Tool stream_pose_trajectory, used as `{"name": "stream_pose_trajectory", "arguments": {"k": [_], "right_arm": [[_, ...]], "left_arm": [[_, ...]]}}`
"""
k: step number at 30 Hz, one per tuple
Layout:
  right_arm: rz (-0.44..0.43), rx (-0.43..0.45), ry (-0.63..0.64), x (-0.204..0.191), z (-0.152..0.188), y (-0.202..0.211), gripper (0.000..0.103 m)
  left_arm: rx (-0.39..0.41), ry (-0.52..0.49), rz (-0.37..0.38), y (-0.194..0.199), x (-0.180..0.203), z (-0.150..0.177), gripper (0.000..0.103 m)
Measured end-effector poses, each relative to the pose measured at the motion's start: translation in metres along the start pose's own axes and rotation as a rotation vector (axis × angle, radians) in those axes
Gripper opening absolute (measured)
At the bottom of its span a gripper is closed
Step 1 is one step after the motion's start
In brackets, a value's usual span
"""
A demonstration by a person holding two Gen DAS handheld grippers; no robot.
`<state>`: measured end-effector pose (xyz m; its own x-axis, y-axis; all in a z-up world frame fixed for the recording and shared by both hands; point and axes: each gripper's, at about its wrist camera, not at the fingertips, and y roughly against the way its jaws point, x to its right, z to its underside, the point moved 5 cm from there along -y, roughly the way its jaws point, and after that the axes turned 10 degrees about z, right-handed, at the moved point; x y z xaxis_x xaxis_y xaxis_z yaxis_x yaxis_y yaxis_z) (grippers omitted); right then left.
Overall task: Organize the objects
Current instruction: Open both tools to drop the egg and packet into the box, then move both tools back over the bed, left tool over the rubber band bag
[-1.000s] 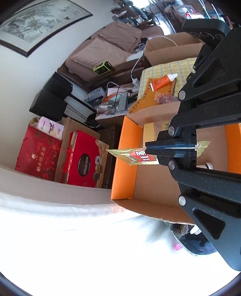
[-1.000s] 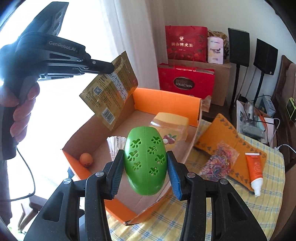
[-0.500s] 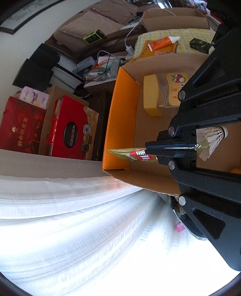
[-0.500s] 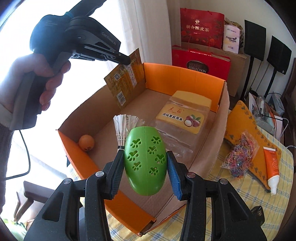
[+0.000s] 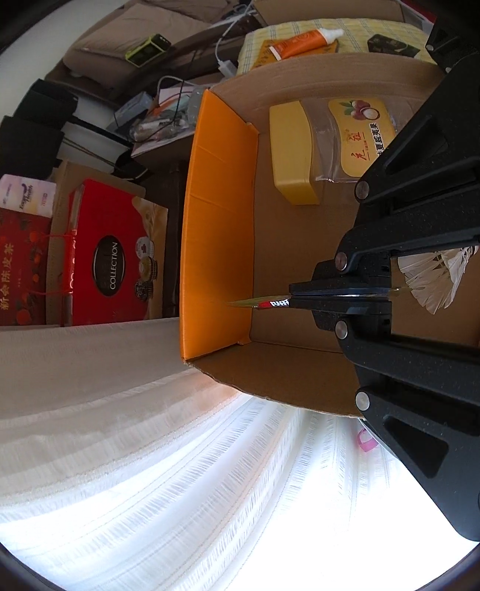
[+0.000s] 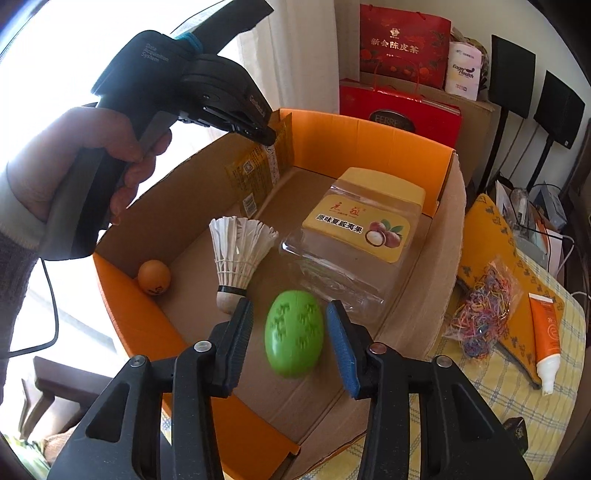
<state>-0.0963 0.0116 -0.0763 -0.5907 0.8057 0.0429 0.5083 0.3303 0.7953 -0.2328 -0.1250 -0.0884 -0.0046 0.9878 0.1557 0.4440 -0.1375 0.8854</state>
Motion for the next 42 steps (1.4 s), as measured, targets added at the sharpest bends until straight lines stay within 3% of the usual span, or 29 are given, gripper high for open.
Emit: {"name": "stream_pose_trajectory", "arguments": {"k": [3, 6, 8, 10, 15, 17, 20, 24, 26, 33, 42], "right_arm": [[0.004, 0.007, -0.007, 0.002, -0.003, 0.005, 0.039], [-0.004, 0.028, -0.036, 0.010, -0.005, 0.016, 0.039], [-0.001, 0.042, -0.052, 0.016, -0.006, 0.023, 0.039], [0.007, 0.052, -0.062, 0.022, -0.006, 0.030, 0.039], [0.019, 0.078, -0.084, 0.034, -0.006, 0.046, 0.039], [0.023, 0.090, -0.094, 0.039, -0.006, 0.052, 0.039], [0.033, 0.104, -0.105, 0.046, -0.006, 0.057, 0.041], [0.058, 0.105, -0.119, 0.054, -0.005, 0.060, 0.044], [0.063, 0.107, -0.132, 0.058, -0.003, 0.061, 0.049], [0.127, 0.121, -0.164, 0.079, 0.002, 0.069, 0.063], [0.200, 0.136, -0.232, 0.112, 0.006, 0.083, 0.079]], "left_arm": [[-0.044, -0.011, 0.066, -0.011, 0.016, 0.003, 0.005], [-0.063, -0.012, 0.065, -0.018, 0.029, 0.003, 0.008], [-0.072, 0.000, 0.076, -0.021, 0.034, 0.004, 0.031], [-0.048, -0.001, 0.083, -0.017, 0.037, 0.001, 0.040], [-0.017, 0.024, 0.111, -0.001, 0.033, -0.006, 0.046], [0.009, 0.035, 0.131, 0.011, 0.030, -0.008, 0.063], [0.056, 0.045, 0.162, 0.031, 0.028, -0.007, 0.077], [0.080, 0.061, 0.191, 0.048, 0.029, 0.000, 0.081], [0.101, 0.049, 0.189, 0.057, 0.031, 0.006, 0.087], [0.148, 0.021, 0.219, 0.082, 0.044, 0.031, 0.091], [0.203, -0.047, 0.205, 0.101, 0.067, 0.054, 0.102]]}}
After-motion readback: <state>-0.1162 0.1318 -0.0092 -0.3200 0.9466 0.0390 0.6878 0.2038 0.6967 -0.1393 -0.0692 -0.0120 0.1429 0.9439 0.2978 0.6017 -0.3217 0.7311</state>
